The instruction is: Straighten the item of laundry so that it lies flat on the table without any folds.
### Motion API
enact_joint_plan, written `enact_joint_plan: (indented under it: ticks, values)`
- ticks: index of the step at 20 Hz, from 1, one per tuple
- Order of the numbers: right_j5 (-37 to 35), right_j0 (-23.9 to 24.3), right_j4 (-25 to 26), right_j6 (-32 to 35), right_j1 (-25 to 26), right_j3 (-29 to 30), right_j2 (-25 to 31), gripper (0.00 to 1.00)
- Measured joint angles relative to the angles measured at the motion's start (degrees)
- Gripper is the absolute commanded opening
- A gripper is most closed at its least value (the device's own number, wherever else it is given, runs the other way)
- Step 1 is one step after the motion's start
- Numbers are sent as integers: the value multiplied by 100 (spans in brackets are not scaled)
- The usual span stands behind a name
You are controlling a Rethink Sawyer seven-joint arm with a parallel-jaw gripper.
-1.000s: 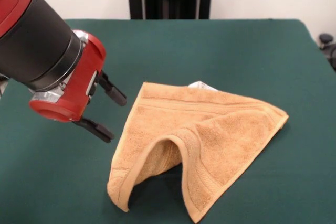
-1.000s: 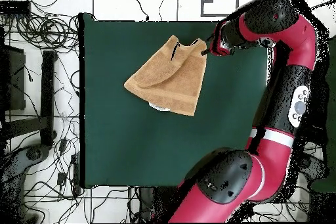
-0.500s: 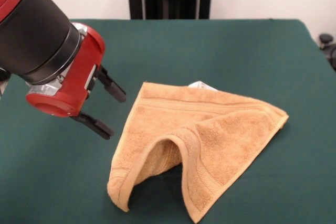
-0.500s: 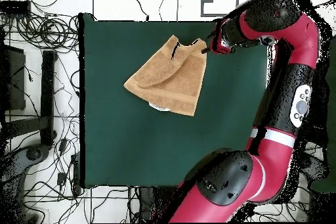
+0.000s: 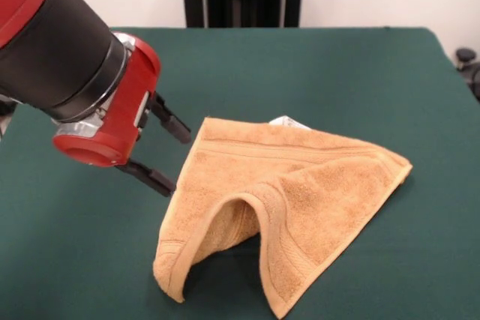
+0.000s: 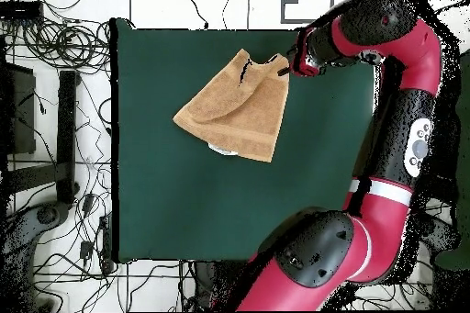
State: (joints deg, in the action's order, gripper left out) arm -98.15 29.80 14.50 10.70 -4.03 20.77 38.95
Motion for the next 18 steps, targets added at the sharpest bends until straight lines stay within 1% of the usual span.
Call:
enact_joint_plan:
  ticks: [5,11,18]
  values:
    - [149,25,-61,0,-15,268,-12,100]
    - [658,140,-74,0,-119,925,-26,100]
    - [1103,176,-74,0,-192,1258,-31,100]
